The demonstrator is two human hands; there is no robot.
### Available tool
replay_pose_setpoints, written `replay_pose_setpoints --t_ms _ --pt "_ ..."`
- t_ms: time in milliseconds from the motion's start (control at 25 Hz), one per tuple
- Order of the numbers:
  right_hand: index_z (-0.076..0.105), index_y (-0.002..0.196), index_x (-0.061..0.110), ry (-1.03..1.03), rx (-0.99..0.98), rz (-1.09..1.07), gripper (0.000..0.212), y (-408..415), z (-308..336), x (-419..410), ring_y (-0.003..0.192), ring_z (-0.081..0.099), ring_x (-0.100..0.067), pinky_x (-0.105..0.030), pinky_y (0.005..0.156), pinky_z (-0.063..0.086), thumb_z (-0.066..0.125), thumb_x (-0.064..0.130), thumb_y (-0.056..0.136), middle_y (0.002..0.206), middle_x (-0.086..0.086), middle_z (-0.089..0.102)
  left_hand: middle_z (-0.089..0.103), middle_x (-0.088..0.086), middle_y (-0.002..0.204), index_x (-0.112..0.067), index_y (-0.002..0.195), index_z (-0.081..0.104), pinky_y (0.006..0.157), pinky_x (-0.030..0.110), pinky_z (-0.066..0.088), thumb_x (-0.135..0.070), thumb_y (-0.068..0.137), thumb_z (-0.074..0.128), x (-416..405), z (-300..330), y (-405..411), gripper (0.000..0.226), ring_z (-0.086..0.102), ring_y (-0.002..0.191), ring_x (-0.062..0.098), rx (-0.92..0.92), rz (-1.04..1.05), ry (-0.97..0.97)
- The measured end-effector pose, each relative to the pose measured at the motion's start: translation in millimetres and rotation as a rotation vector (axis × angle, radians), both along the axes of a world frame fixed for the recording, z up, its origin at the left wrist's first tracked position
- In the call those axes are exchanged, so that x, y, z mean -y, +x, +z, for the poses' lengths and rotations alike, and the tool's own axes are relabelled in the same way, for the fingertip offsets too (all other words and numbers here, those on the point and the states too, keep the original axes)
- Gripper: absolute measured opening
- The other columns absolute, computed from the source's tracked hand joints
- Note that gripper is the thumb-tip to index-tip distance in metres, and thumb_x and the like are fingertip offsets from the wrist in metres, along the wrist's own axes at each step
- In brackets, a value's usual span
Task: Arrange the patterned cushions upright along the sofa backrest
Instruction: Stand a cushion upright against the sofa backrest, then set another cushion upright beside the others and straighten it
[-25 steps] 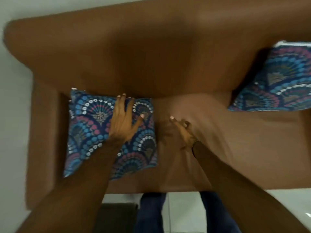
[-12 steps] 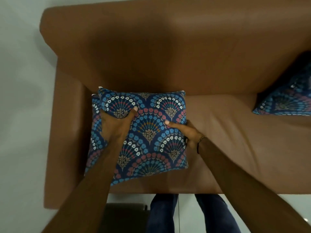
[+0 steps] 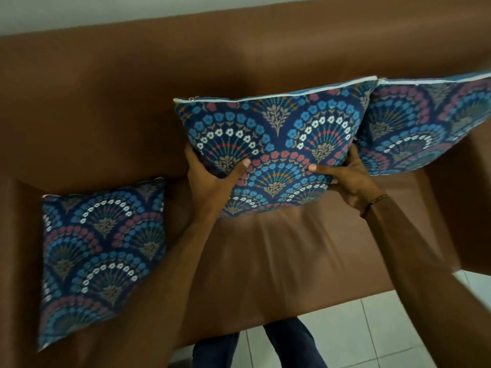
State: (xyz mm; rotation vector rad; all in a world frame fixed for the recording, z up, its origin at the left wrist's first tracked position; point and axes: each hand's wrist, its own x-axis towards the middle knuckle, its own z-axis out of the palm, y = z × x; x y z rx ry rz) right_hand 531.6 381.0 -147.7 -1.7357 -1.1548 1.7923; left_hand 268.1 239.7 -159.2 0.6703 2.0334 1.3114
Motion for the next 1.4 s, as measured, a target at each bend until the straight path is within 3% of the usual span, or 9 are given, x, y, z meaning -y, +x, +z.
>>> replay_pose_setpoints --t_ms 240,400,560,640,880,1000,1160,1280,1400 --pt "0.034 0.161 0.040 -0.138 0.084 -0.055 0.091 -18.8 -38.9 31.7 0.122 0.063 -0.015 -0.050 0.089 0.055 0.088 0.043 0.086 0.134 0.022 0.063 0.050 -0.011 0.152 -0.020 0.161 0.032 0.100 -0.005 0.035 -0.055 0.086 0.083 25.1 -49.1 -4.4 0.097 0.039 0.128 -0.014 -0.186 -0.157 -0.174" --pt "0.047 0.135 0.046 -0.416 0.177 0.060 0.056 -55.6 -44.9 100.9 0.118 0.059 -0.019 -0.068 0.110 0.044 0.078 0.059 0.089 0.137 0.010 0.062 0.036 0.023 0.169 -0.007 0.164 0.032 0.130 0.059 0.024 -0.060 0.095 0.057 101.0 -65.0 -47.8 0.090 0.032 0.157 0.039 -0.397 -0.148 -0.459" --pt "0.070 0.137 0.033 -0.562 0.041 0.321 0.042 -146.2 -59.2 168.1 0.117 0.071 -0.011 -0.036 0.094 0.063 0.074 0.047 0.097 0.145 0.001 0.070 0.030 0.030 0.169 0.005 0.160 0.032 0.127 0.071 0.014 -0.057 0.096 0.059 186.6 -67.4 -123.9 0.094 0.024 0.159 0.051 -0.483 0.037 -0.667" --pt "0.069 0.126 0.040 -0.628 0.018 0.457 0.028 -200.5 -60.2 197.7 0.123 0.067 -0.009 -0.043 0.101 0.060 0.069 0.051 0.101 0.143 0.005 0.064 0.027 0.025 0.172 0.000 0.163 0.029 0.127 0.072 0.012 -0.061 0.091 0.070 217.1 -71.4 -161.6 0.103 0.022 0.161 0.047 -0.466 0.090 -0.724" --pt "0.058 0.140 0.029 -0.578 -0.001 0.652 0.048 -335.1 -68.6 262.5 0.088 0.061 -0.006 -0.029 0.085 0.055 0.075 0.046 0.098 0.121 0.011 0.063 0.027 0.012 0.175 -0.020 0.169 0.014 0.126 0.064 0.033 -0.095 0.036 0.079 267.7 -76.0 -262.2 0.166 0.032 0.158 0.040 0.109 0.324 -0.781" --pt "0.063 0.133 0.023 -0.554 0.037 0.653 0.044 -357.4 -69.3 272.7 0.095 0.066 -0.014 -0.032 0.086 0.056 0.080 0.037 0.095 0.135 0.001 0.069 0.054 0.007 0.161 -0.019 0.160 0.040 0.117 0.053 0.050 -0.070 0.042 0.098 276.9 -77.0 -286.4 0.142 0.056 0.144 0.032 0.292 0.319 -0.585" --pt "0.073 0.119 0.013 -0.135 -0.058 0.347 0.049 -350.1 -53.3 257.4 0.106 0.081 -0.014 -0.032 0.082 0.069 0.093 -0.002 0.077 0.111 0.005 0.081 0.061 -0.013 0.142 -0.032 0.148 0.046 0.108 0.036 0.058 -0.064 0.043 0.101 266.9 -51.4 -279.4 0.122 0.064 0.131 0.010 0.197 0.316 -0.204" --pt "0.051 0.147 0.000 0.212 -0.108 0.321 0.090 -359.8 -36.6 231.7 0.121 0.076 -0.017 -0.036 0.094 0.066 0.095 -0.014 0.069 0.134 -0.012 0.074 0.049 -0.004 0.158 -0.018 0.160 0.029 0.112 0.017 0.048 -0.060 0.050 0.100 243.7 -32.3 -294.3 0.137 0.054 0.141 0.004 0.066 0.238 -0.005" --pt "0.056 0.143 -0.010 0.177 -0.064 0.357 0.082 -385.2 -35.8 225.1 0.127 0.070 -0.033 -0.052 0.105 0.061 0.091 -0.019 0.070 0.140 -0.021 0.069 0.048 -0.002 0.159 -0.008 0.160 0.028 0.111 0.008 0.043 -0.053 0.054 0.097 227.4 -24.3 -310.6 0.134 0.051 0.139 -0.004 -0.004 0.208 0.004"
